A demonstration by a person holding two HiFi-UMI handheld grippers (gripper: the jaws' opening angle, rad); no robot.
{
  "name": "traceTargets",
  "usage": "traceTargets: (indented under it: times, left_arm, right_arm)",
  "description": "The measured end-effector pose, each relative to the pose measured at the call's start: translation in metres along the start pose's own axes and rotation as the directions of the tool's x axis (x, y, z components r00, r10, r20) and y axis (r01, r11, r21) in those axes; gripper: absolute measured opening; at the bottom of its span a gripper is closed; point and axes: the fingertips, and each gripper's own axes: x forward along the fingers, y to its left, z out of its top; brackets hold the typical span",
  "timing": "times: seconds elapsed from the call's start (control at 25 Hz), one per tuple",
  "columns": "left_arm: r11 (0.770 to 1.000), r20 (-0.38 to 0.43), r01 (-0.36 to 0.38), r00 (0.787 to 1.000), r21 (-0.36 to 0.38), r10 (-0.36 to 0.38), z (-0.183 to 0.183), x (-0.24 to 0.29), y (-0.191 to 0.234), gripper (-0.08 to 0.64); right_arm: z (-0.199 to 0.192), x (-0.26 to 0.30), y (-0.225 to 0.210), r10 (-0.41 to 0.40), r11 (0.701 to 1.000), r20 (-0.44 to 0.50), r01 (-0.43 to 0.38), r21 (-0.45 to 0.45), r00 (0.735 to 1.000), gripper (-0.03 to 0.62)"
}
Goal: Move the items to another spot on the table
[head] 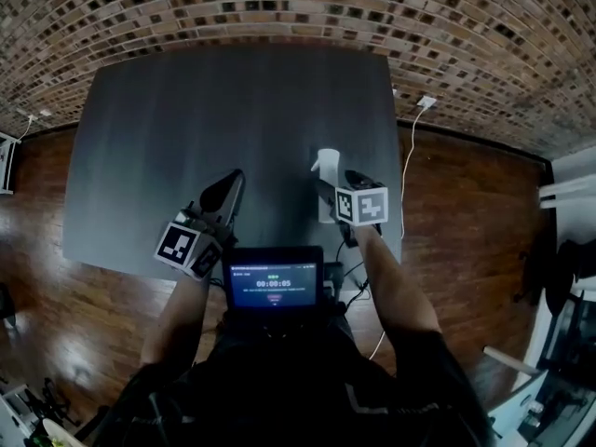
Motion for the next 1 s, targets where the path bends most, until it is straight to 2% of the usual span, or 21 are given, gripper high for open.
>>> traceTargets:
  times: [0.24,0.44,0.52,0.68,0.88,1.0]
  left_arm:
    - [1.000,-0.032,0.025,0.999,-0.017,-0.025,-0.023,0.013,0.000,-0.005]
    - [0.999,-0.047,0.018,0.999,-0.032,-0.019,-0.033,0.012,0.008,-0.005]
    - [0.999,-0.051,0.019,0.998,-0.034,-0.021,-0.034,0.013,0.009,-0.005]
    - [0.999,-0.050,0.017,0.999,-0.042,-0.019,-0.035,0.013,0.014,-0.005]
    - [0.999,-0.065,0.012,0.998,-0.050,-0.015,-0.042,0.013,0.019,-0.005]
    - [0.998,-0.049,0.024,0.998,-0.053,-0.026,-0.043,0.015,0.019,-0.005]
  right_arm:
    - [-0.022,0.030,-0.018,-0.078,0.997,-0.122,0.074,-0.033,0.989,0.362]
    - [-0.038,0.047,-0.018,-0.108,0.994,-0.177,0.105,-0.025,0.978,0.362]
    - [-0.043,0.052,-0.022,-0.126,0.992,-0.196,0.125,-0.017,0.973,0.344]
    - [-0.049,0.057,-0.026,-0.127,0.991,-0.203,0.133,0.018,0.971,0.342]
    - [-0.052,0.064,-0.026,-0.134,0.990,-0.224,0.141,0.014,0.965,0.342]
    - [-0.053,0.066,-0.028,-0.149,0.987,-0.227,0.159,0.026,0.962,0.316]
